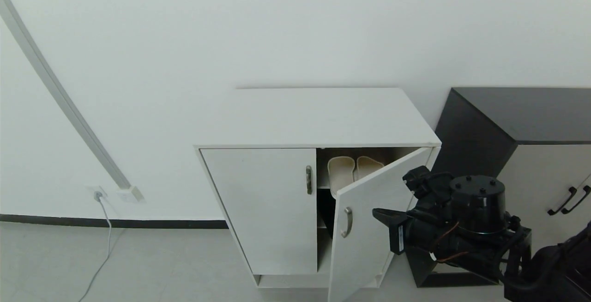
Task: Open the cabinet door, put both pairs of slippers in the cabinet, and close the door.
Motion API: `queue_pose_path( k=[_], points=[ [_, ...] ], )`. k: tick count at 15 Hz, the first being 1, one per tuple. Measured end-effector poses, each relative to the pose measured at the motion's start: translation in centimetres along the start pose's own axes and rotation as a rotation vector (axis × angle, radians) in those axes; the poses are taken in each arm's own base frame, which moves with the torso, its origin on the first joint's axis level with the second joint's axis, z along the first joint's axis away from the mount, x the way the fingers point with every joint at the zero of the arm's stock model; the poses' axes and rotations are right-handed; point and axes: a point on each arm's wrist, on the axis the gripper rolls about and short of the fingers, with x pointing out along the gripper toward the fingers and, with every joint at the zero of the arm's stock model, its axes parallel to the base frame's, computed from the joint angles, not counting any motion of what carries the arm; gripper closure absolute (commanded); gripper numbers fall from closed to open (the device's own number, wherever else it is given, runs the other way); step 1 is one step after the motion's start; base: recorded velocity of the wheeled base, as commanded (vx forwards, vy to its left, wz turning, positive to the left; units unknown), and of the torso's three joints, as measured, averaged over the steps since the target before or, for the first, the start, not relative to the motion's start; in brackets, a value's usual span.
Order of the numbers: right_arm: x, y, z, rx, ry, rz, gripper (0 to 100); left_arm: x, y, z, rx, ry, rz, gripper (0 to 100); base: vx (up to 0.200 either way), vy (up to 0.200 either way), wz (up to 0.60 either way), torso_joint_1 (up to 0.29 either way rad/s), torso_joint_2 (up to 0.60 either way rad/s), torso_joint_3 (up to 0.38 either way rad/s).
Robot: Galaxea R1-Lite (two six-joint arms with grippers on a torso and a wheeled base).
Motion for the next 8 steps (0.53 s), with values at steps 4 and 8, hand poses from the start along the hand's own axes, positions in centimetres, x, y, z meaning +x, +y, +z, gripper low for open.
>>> queue_pose_path(
  k=[4,8],
  points=[
    [-0.8,0.0,-0.2,0.000,0.006,0.000,100,0.0,0.0,0.0,0.000,0.000,-0.001,100,0.000,0.000,0.00,0.000,0.00,0.000],
    [-0.5,0.1,0.7,-0.001,-0.027,0.004,100,0.0,0.0,0.0,0.000,0.000,-0.001,100,0.000,0.000,0.00,0.000,0.00,0.000]
  ],
)
